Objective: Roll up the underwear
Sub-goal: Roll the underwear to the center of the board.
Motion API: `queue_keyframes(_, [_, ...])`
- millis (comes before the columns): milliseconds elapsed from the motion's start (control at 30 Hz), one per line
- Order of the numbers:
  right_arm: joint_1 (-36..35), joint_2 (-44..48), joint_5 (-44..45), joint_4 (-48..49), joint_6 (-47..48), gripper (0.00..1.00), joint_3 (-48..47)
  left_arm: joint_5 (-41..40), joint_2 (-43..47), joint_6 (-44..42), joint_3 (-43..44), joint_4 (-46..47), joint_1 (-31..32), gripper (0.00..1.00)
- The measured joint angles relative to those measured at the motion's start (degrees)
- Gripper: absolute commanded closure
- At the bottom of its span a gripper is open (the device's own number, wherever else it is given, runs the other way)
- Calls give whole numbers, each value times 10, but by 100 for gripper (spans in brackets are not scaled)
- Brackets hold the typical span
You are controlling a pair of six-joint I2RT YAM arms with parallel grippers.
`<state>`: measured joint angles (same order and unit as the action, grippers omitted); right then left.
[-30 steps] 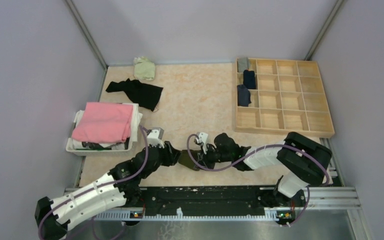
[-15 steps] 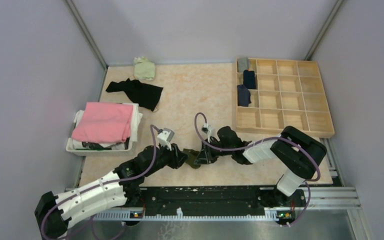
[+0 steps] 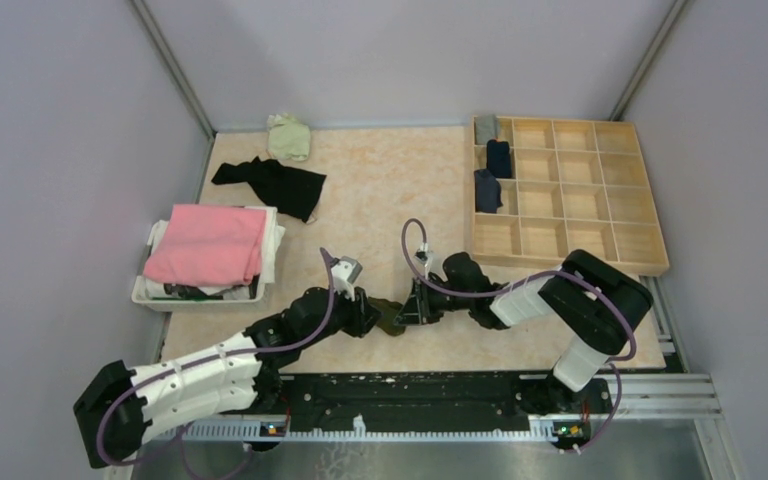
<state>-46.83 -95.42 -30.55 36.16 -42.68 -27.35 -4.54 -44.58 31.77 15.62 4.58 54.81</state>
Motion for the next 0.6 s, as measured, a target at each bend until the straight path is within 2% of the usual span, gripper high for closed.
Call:
queue_keyframes(167, [3,0,0,-2,-7,99,0,0,-25,-2,0,20,0,69])
queue_keyframes(600, [13,10,3,-30,-14,84,0,-4,-118,-4,0,85,0,72])
